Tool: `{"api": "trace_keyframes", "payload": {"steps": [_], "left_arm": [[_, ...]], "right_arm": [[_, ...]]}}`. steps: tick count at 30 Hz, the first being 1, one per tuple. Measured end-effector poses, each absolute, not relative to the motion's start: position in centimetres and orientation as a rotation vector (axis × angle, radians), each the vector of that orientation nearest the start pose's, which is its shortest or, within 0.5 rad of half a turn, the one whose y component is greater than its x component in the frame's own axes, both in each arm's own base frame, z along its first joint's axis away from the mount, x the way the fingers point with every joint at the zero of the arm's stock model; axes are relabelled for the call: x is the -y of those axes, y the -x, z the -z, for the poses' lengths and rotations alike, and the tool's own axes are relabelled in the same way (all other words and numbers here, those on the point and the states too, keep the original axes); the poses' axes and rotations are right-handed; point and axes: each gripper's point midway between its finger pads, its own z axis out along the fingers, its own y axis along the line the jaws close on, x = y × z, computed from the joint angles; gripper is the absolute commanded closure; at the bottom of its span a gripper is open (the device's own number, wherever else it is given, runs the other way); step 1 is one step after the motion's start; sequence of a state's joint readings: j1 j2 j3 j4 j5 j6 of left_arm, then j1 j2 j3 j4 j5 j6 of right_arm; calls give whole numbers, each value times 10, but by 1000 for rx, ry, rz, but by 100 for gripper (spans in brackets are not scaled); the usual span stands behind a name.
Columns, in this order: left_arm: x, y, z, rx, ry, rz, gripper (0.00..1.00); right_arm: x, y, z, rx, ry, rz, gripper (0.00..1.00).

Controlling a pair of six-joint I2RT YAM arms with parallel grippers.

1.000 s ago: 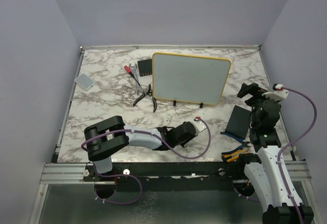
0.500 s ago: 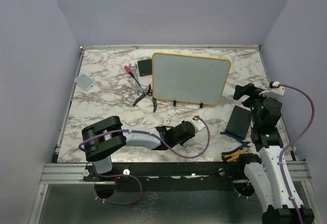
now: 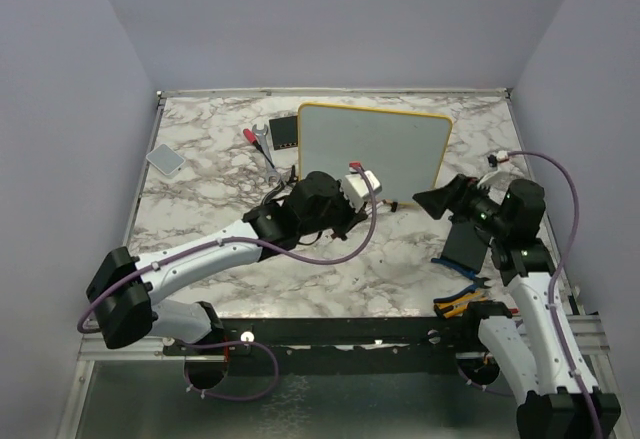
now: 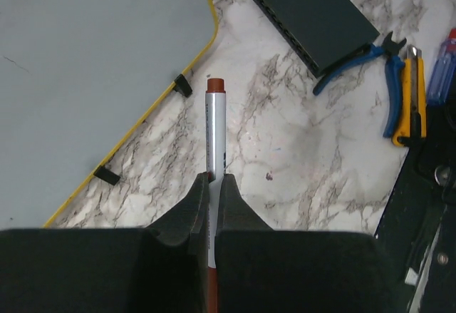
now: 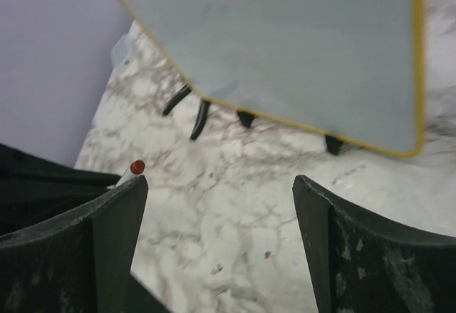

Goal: Write a sentence on the whiteboard
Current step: Open the pen cap.

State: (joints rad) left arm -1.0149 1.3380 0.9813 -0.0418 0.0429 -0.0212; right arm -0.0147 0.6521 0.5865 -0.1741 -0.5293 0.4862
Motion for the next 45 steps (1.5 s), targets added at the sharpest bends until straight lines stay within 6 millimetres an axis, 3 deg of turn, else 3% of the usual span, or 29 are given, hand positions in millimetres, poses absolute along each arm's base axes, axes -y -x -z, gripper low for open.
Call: {"api": "trace_keyframes", "payload": {"steps": [7, 12, 17, 26, 45], "left_arm": [[344, -187, -203, -1728, -1207, 774, 100], [341, -169, -193, -1723, -1305, 830, 100], [341, -161, -194, -1710, -1337, 868, 100], [341, -151, -193, -1700, -1367, 918, 100], [342, -149, -195, -1692, -1373, 934, 100]], "right_arm": [[-156, -227, -196, -2064, 123, -1272, 27], [-193, -193, -194, -2116, 300, -1510, 37], [-216, -173, -193, -2145, 411, -1632, 42], [-234, -168, -205, -2085, 492, -1691, 51], [-252, -158, -193, -2132, 552, -1722, 71]]}}
